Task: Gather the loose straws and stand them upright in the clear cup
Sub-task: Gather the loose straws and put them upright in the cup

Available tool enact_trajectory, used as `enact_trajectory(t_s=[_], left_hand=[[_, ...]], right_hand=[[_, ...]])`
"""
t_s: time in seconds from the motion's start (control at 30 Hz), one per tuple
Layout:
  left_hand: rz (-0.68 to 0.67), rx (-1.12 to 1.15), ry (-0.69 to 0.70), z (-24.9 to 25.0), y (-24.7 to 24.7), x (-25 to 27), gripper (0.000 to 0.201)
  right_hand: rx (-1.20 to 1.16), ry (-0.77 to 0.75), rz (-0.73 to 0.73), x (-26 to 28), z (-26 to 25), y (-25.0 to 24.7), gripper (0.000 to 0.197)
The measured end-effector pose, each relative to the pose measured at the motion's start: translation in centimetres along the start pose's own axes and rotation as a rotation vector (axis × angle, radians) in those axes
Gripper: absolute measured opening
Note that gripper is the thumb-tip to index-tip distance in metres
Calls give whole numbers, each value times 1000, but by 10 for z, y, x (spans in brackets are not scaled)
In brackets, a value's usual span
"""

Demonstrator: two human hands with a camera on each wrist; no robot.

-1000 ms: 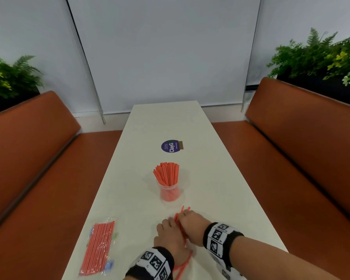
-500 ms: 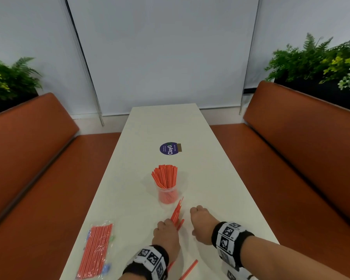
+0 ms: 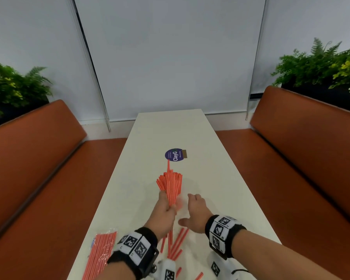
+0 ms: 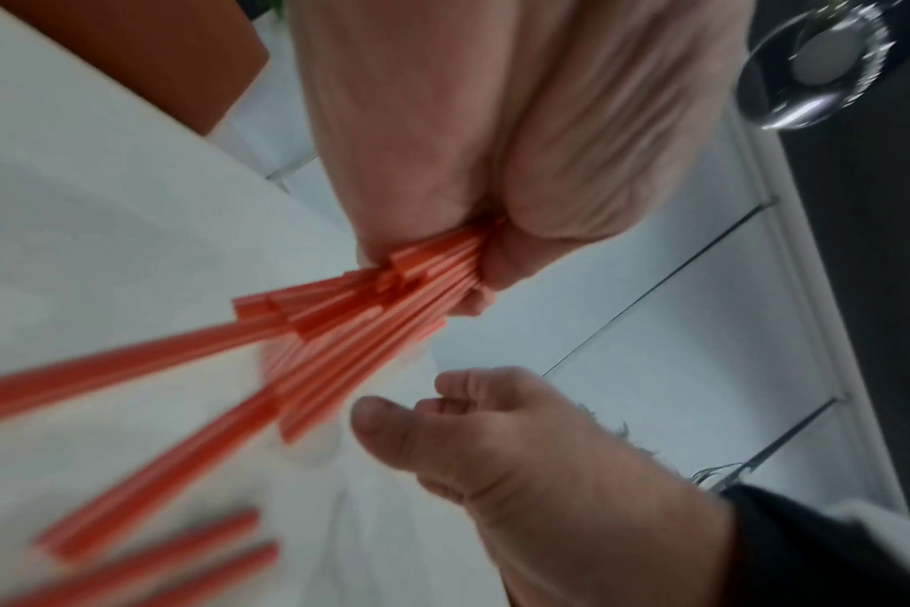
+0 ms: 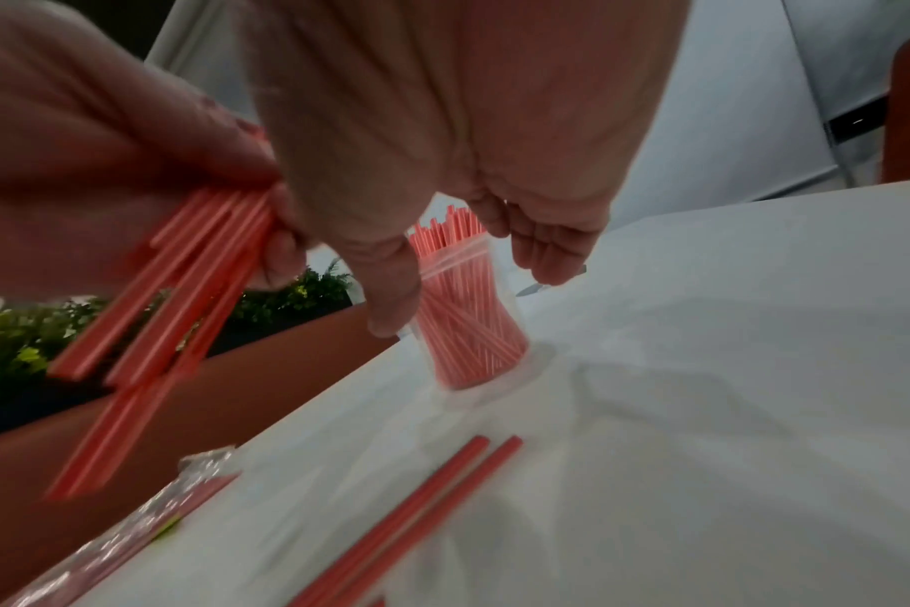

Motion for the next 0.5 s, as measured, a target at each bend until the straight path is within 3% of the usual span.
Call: enact_trajectory(t_s=[0.2,0.37,0.43,0.5], left_hand=[[289,125,167,51,-30,-62,27],[396,129,198,51,-30,-99,32],[375,109,198,42,-21,-105,32],[332,85,170,29,-10,-107,31]], right_hand=[[-268,59,57,-46,-9,-9,109],[-354,79,39,-72,-9,9,138],[-420,60,58,-78,-7,15,129],[-493,43,84,-81,-8,18,106]])
Point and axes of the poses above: each hand's wrist, its own x-axis away from the middle knuckle, its own y-axis out of the palm, z = x × y, the point moved 7 cm from there along -x, towards the middle knuckle, and after that the axes turned 11 degrees about z, right-handed, at the moved point
